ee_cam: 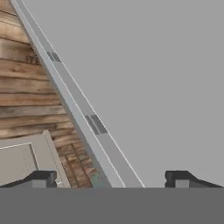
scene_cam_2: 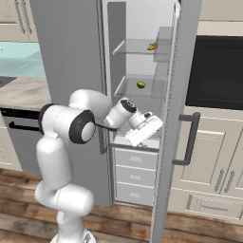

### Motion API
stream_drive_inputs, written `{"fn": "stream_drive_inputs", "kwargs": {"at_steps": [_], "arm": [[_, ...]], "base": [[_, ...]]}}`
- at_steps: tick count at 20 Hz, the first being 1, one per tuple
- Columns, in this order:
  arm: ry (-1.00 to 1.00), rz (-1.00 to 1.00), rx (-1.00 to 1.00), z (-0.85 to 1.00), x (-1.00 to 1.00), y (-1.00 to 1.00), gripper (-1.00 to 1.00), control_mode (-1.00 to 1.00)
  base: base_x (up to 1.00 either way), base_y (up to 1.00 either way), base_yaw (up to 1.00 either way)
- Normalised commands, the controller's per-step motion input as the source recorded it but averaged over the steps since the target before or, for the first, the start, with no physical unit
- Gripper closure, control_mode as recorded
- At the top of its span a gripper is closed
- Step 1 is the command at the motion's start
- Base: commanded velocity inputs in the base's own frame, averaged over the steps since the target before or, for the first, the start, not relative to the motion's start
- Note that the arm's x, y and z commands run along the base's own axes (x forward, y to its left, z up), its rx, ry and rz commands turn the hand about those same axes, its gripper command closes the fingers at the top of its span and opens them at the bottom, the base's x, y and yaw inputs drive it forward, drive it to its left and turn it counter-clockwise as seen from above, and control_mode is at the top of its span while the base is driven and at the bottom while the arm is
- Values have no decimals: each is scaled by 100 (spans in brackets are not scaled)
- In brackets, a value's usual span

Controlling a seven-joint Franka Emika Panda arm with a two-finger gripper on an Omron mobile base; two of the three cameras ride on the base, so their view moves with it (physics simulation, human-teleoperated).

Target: Retrieve the banana and kiwi from the fridge and place them into the bowl on the dining table.

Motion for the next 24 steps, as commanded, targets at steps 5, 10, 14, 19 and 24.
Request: {"fn": "stream_drive_inputs", "kwargs": {"at_steps": [5, 10, 14, 19, 24], "arm": [[-43, -1, -1, 86, -82, 97, -100, -100], [-56, -9, 0, 100, -70, 100, -100, -100], [-66, -13, 10, 98, -87, 99, -100, -100], [-58, -11, 25, 71, -92, 84, -100, -100], [-43, -1, 41, 8, -61, 61, -100, -100]], "base": [[0, 0, 0], [0, 0, 0], [0, 0, 0], [0, 0, 0], [0, 0, 0]]}}
